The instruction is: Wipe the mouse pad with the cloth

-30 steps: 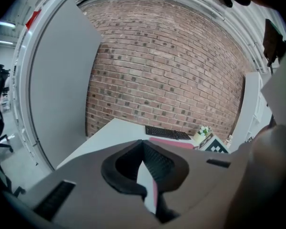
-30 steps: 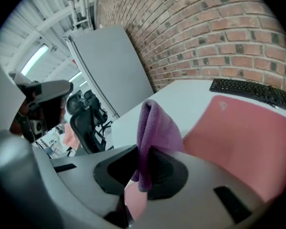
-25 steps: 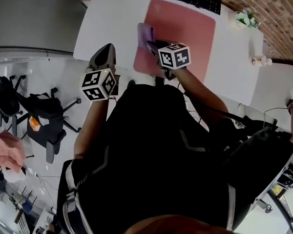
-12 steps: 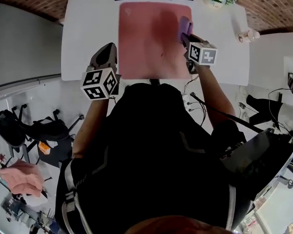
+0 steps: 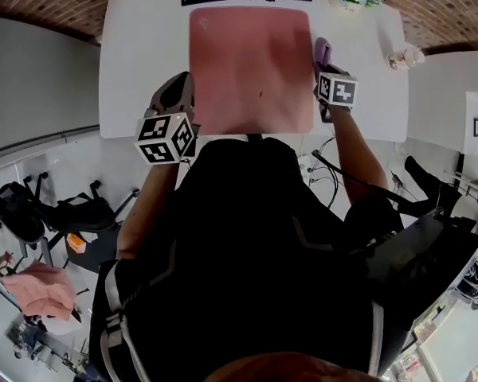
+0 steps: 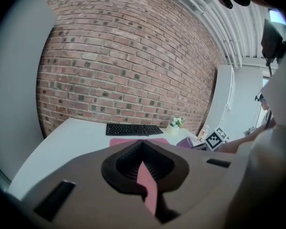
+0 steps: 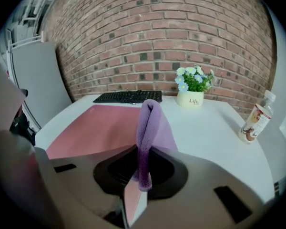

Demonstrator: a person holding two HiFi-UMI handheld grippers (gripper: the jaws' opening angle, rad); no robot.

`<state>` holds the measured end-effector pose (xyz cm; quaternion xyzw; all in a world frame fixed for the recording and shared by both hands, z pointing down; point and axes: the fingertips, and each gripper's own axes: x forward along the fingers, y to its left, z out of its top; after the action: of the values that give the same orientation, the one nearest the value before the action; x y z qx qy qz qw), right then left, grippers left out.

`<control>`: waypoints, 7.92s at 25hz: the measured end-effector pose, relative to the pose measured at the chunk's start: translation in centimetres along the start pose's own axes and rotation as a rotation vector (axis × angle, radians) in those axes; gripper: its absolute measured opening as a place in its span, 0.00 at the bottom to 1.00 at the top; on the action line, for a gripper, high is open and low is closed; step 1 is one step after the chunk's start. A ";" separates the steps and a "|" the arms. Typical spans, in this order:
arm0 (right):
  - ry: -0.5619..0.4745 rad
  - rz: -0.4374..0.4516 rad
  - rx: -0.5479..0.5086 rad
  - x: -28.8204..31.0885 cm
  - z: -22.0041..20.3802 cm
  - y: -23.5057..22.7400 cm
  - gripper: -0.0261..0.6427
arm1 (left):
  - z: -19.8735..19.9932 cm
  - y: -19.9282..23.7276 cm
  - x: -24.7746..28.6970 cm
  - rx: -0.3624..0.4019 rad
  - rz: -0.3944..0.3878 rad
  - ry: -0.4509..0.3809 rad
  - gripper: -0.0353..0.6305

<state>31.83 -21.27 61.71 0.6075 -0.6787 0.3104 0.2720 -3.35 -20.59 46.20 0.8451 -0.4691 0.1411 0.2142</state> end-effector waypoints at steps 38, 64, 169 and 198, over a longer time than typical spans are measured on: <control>0.157 0.443 -0.221 7.1 0.2 20.7 0.12 | -0.9 4.2 -5.2 -0.086 0.203 -0.044 0.06; 0.215 0.666 -0.361 8.4 0.9 33.5 0.12 | -0.7 6.5 -7.1 -0.121 0.317 -0.046 0.06; 0.081 0.462 -0.185 15.2 10.1 25.5 0.12 | -0.9 10.3 -6.7 -0.190 0.313 -0.031 0.06; 0.035 0.633 -0.260 13.6 11.1 38.3 0.12 | -2.9 14.2 -14.7 -0.247 0.437 -0.092 0.06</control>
<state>-7.64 -35.88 61.02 0.3215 -0.8628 0.3006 0.2488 -23.24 -15.06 45.54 0.6967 -0.6634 0.0870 0.2588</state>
